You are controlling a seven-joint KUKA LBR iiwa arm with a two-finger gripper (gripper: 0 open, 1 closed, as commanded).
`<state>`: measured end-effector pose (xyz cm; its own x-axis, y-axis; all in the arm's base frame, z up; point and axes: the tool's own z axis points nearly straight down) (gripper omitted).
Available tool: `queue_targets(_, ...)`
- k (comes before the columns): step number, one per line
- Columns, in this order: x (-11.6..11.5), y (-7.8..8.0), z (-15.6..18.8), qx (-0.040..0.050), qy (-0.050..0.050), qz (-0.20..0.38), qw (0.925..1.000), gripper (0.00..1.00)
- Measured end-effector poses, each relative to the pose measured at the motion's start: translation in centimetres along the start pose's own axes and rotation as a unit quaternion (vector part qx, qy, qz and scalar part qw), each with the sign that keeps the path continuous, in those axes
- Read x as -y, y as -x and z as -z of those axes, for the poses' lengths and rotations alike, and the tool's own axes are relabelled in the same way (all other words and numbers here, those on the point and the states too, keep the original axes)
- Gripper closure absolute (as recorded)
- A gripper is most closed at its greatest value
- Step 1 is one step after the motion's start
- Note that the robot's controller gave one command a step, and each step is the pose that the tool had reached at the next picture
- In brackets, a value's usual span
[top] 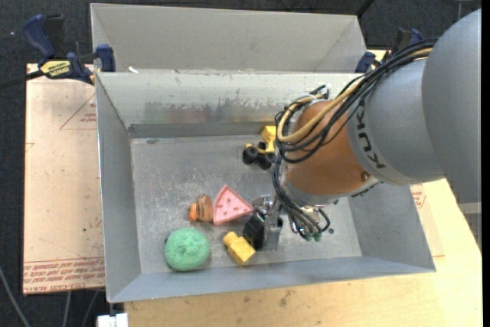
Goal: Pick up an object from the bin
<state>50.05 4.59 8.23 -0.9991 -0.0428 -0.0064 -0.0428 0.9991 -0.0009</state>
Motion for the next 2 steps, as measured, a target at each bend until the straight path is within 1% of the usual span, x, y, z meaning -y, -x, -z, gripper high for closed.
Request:
queue_targets(1, -2.3, -0.1, -0.2, 0.0052, 0.001, 0.004, 1.0, 1.0)
queue_targets(2, -3.3, -1.0, 14.9, 0.0001, 0.001, 0.025, 0.9997, 1.0)
